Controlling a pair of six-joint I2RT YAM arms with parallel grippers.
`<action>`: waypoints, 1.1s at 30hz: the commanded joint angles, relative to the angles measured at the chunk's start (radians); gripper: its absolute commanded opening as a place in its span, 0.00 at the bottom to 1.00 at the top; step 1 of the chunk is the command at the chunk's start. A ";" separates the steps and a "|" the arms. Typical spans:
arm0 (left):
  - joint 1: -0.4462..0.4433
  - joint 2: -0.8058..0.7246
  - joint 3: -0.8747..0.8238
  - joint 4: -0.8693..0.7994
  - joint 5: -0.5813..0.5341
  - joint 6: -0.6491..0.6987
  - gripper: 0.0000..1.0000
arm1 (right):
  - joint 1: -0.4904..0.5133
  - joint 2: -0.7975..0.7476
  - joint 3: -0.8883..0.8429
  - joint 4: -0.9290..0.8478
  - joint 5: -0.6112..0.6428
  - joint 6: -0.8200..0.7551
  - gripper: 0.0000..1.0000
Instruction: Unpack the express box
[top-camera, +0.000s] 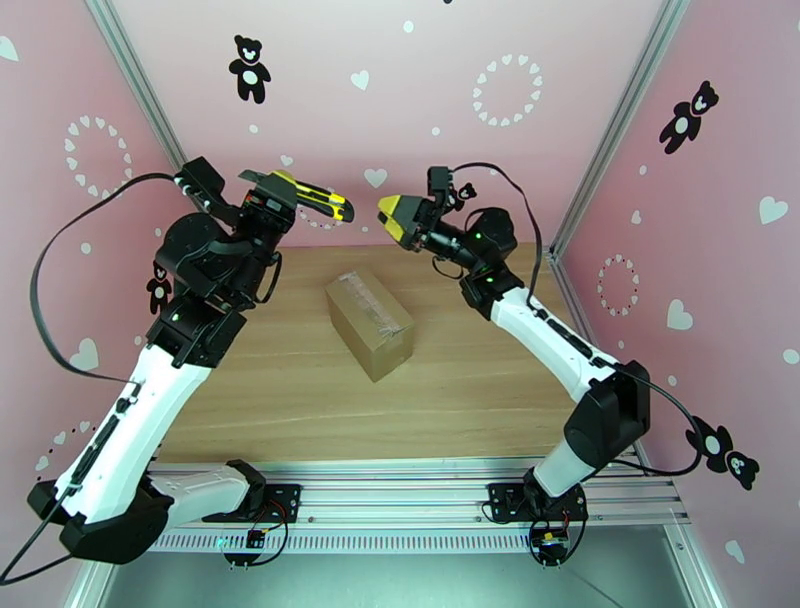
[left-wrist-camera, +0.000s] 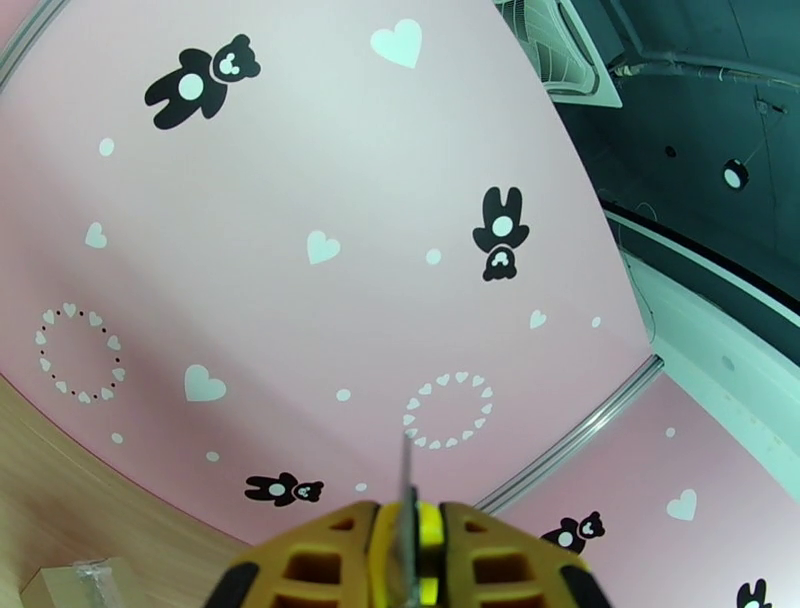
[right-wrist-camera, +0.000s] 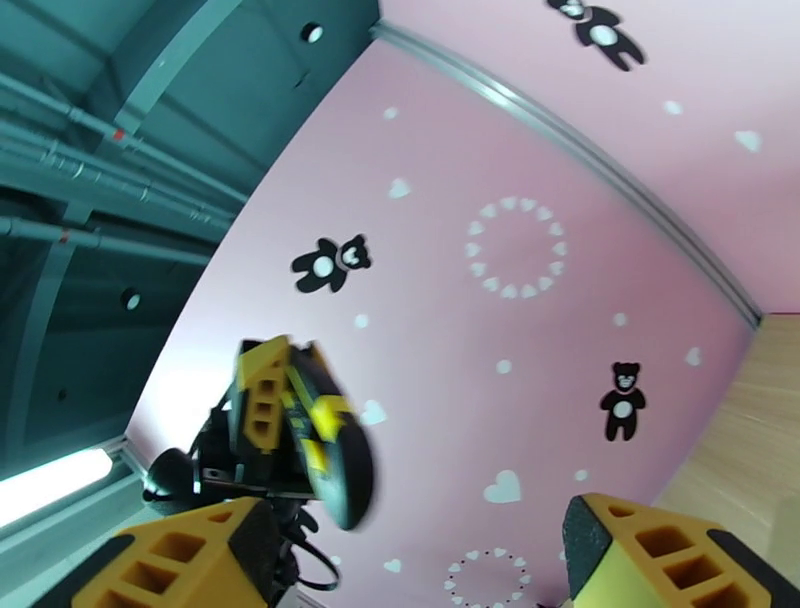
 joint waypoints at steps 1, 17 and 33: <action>0.009 0.014 -0.015 0.048 0.046 -0.025 0.00 | 0.003 0.049 0.074 0.071 0.014 0.040 0.80; 0.009 0.071 0.008 0.120 0.068 -0.082 0.00 | 0.047 0.178 0.202 0.169 0.005 0.161 0.80; 0.005 0.134 0.014 0.188 0.076 -0.132 0.00 | 0.070 0.213 0.238 0.209 0.025 0.218 0.57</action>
